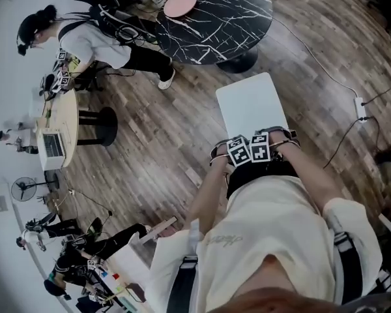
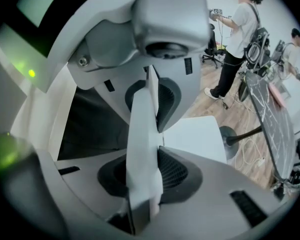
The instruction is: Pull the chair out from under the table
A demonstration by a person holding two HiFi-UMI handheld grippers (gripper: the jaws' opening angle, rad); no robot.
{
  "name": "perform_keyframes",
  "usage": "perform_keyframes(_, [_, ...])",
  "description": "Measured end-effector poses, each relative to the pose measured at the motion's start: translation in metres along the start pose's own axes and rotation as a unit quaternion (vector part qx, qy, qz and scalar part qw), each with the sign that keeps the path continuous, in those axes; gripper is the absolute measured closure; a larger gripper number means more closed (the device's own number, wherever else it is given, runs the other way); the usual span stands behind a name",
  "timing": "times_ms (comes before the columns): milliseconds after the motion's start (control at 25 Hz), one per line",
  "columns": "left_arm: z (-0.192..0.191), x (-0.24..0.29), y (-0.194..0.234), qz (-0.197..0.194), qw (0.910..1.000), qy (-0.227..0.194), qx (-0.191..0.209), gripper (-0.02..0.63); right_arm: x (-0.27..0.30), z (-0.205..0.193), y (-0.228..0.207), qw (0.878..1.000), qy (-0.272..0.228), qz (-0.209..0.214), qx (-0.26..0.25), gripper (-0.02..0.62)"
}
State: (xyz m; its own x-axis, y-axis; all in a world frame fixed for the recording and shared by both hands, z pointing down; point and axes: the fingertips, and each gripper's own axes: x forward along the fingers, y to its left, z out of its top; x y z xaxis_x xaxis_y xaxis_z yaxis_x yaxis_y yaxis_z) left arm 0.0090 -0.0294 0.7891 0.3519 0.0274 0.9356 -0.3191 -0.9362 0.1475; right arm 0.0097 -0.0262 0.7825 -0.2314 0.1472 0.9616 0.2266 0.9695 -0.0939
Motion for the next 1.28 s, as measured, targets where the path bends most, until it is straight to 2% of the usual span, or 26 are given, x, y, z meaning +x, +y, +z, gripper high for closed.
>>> perform_keyframes(200, [-0.005, 0.002, -0.019, -0.001, 1.0, 0.0, -0.007, 0.509, 0.002, 0.001, 0.019, 1.0, -0.001, 0.002, 0.001, 0.499])
perform_keyframes(400, [-0.009, -0.001, -0.015, 0.03, 0.9995, 0.002, 0.006, 0.508, 0.004, 0.002, 0.015, 0.999, 0.009, -0.025, -0.02, 0.503])
perform_keyframes(600, [-0.007, -0.011, -0.016, 0.016, 0.9998, -0.006, -0.012, 0.508, -0.005, 0.0, 0.012, 0.999, 0.01, -0.047, -0.02, 0.486])
perform_keyframes(920, [0.007, -0.052, -0.027, 0.011, 0.9992, -0.038, 0.008, 0.508, -0.053, 0.006, 0.017, 0.996, -0.034, -0.079, 0.021, 0.479])
perform_keyframes(1080, [0.029, -0.093, -0.012, 0.029, 0.9922, -0.117, -0.03, 0.509, -0.089, 0.01, 0.005, 0.989, -0.083, -0.103, 0.072, 0.529])
perform_keyframes(1200, [0.04, -0.131, 0.01, 0.061, 0.9794, -0.179, -0.069, 0.516, -0.114, 0.014, -0.012, 0.974, -0.134, -0.132, 0.125, 0.545])
perform_keyframes(1280, [0.043, -0.148, 0.025, 0.088, 0.9726, -0.199, -0.08, 0.544, -0.132, 0.015, -0.022, 0.963, -0.165, -0.148, 0.156, 0.562])
